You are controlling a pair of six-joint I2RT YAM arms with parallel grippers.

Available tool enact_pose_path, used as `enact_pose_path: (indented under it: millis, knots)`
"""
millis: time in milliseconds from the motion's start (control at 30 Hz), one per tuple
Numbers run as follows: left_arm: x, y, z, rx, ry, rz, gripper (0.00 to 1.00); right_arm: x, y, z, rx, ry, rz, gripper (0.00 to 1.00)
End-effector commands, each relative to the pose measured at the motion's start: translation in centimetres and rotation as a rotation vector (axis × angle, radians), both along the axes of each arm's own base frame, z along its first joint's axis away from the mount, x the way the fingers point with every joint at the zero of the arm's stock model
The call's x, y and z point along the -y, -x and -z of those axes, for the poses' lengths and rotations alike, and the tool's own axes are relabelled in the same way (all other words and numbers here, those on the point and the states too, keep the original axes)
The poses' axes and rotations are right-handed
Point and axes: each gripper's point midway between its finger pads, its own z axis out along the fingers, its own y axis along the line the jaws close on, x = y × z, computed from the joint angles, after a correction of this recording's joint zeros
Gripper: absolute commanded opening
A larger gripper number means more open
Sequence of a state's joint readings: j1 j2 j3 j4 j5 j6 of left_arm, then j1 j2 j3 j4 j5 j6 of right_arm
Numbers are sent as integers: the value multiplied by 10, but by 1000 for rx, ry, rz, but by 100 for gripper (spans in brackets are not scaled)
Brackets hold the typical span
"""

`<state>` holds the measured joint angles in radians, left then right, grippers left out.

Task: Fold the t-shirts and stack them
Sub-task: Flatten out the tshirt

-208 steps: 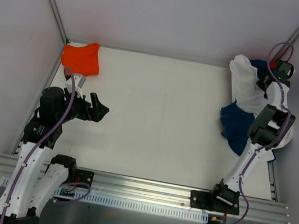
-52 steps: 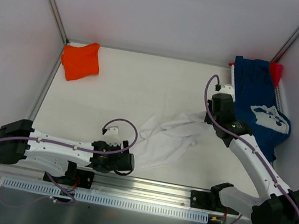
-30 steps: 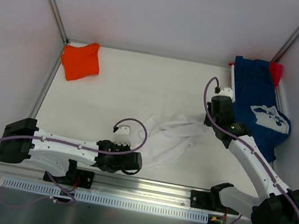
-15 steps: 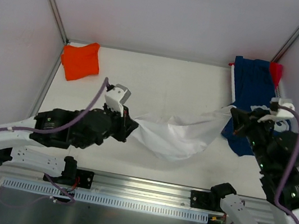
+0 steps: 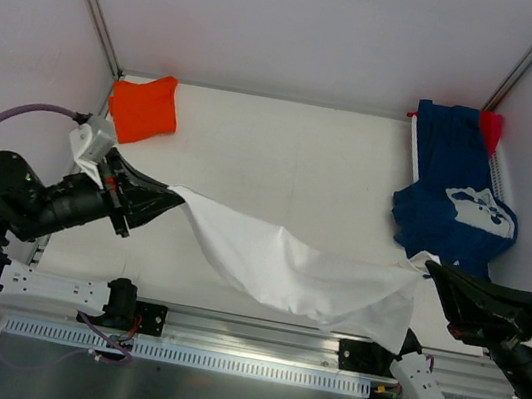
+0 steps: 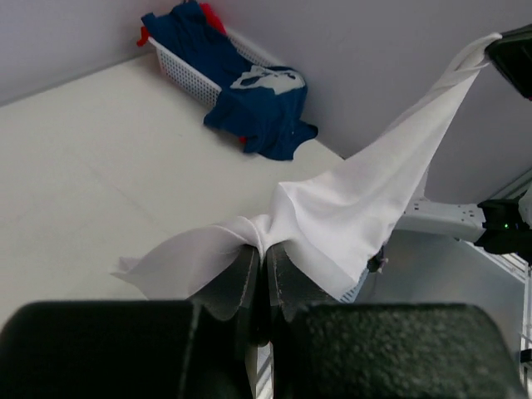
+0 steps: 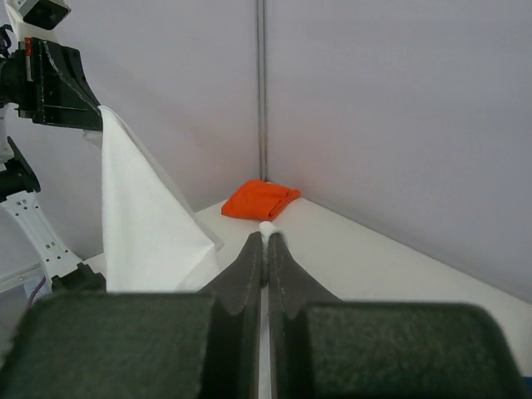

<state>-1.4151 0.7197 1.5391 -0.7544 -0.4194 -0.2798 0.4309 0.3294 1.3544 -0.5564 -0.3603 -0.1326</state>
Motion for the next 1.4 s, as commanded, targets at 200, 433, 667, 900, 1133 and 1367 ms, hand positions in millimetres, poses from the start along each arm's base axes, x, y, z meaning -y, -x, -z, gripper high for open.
enact_pose_path:
  millis: [200,433,667,900,1133,1367]
  knots:
    - [-56,-49,66,-35,-26,-406,0,38,-88,45,-235,-26,404,0]
    - [-63,-82,159,-130,-26,-803,0,49,-180,176,-514,68,710,0]
    - [-46,-114,246,-214,-186,-1070,0,28,-232,294,-734,152,780,0]
    - [-44,-151,308,-248,-420,-1280,0,35,-265,339,-780,265,915,0]
    - [-39,-203,323,-332,-564,-1381,59,42,-305,310,-729,365,1035,99]
    - [-49,-264,303,-382,-546,-1254,99,38,-333,245,-663,382,1061,99]
